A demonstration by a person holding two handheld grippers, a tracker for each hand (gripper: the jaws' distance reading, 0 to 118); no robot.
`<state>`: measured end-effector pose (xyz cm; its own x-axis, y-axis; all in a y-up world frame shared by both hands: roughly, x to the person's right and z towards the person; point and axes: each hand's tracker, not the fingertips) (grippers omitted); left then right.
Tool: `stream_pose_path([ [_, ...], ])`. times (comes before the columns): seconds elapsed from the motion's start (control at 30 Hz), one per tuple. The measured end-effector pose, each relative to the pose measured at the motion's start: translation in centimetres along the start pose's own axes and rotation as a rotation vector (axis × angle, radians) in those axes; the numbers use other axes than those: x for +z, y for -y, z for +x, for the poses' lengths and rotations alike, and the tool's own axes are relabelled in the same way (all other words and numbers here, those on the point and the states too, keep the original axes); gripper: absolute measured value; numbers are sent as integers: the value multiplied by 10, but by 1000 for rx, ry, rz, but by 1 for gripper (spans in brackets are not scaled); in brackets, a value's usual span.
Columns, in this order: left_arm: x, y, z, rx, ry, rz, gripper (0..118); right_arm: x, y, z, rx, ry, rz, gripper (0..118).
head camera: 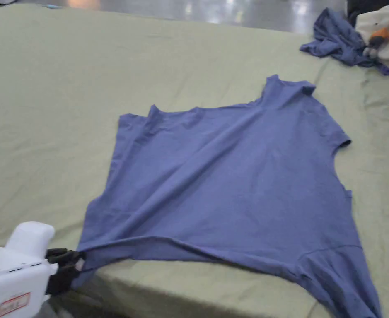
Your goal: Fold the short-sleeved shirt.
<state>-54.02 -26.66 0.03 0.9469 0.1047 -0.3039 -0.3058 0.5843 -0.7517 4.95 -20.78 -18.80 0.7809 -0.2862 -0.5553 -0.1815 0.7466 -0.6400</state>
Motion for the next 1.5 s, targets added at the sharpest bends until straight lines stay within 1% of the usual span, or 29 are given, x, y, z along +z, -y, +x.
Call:
stream_pose_path([
  [0.03,10,4,6,-31,-83,57,2,-6,2,1,8,19,-27,7],
  [0.07,6,-1,3,-24,-28,-1,2,-12,5,1,20,36,-42,25],
  [0.1,7,1,2,2,7,8,2,-19,8,2,25,52,-62,63],
  [0.13,13,1,4,20,17,50,2,-28,9,5,19,63,-122,84],
  [0.17,15,-3,5,14,27,28,2,-38,11,8,17,66,-170,88],
  [0.2,18,-6,8,11,25,27,2,-47,16,10,26,75,-180,87],
  [0.27,29,-20,17,-6,19,43,2,-60,21,12,76,113,-204,87],
  [0.3,31,-24,19,-10,18,44,2,-66,24,11,117,99,-213,87],
  [0.4,33,-36,23,-22,23,45,2,-80,20,5,171,50,-221,87],
  [0.47,30,-43,29,-35,18,41,2,-96,12,2,201,76,-204,87],
  [0.5,29,-45,28,-37,20,36,2,-104,11,1,217,77,-211,86],
  [0.53,28,-47,30,-37,19,35,2,-111,10,1,225,75,-230,80],
  [0.57,27,-50,33,-39,12,28,2,-114,9,2,207,67,-283,58],
  [0.6,29,-51,36,-48,2,27,2,-113,10,4,207,62,-262,3],
  [0.63,31,-50,34,-63,-2,32,2,-107,12,4,234,105,-215,4],
  [0.7,37,-51,36,-73,-10,28,2,-101,7,8,180,39,-273,4],
  [0.73,39,-51,36,-74,-8,25,2,-95,4,9,150,27,-233,4],
  [0.77,41,-50,35,-76,-4,23,2,-93,-1,9,143,19,-244,4],
  [0.9,51,-68,34,-107,19,15,2,-97,-34,12,176,7,-219,4],
  [0.97,54,-88,29,-109,23,39,2,-110,-62,16,194,26,-188,4],
  [1.1,37,-134,13,-119,2,45,2,-149,-114,26,200,19,-159,4],
  [1.17,16,-151,-1,-124,-26,32,2,-174,-137,27,218,18,-150,4],
  [1.23,-3,-167,-9,-124,-37,11,2,-201,-157,24,254,17,-161,4],
  [1.3,-23,-177,-11,-121,-29,-2,2,-224,-171,20,277,15,-179,4],
  [1.33,-32,-183,-11,-119,-29,-13,2,-233,-176,14,307,30,-171,4],
  [1.37,-41,-188,-9,-124,-29,-18,2,-246,-181,12,329,40,-198,4],
  [1.43,-61,-200,-1,-163,-64,-33,2,-270,-189,10,344,59,-215,4],
  [1.47,-71,-206,0,-165,-79,-43,2,-290,-189,16,364,71,-220,4],
  [1.5,-80,-211,0,-172,-88,-44,2,-301,-191,16,379,105,-227,4],
])
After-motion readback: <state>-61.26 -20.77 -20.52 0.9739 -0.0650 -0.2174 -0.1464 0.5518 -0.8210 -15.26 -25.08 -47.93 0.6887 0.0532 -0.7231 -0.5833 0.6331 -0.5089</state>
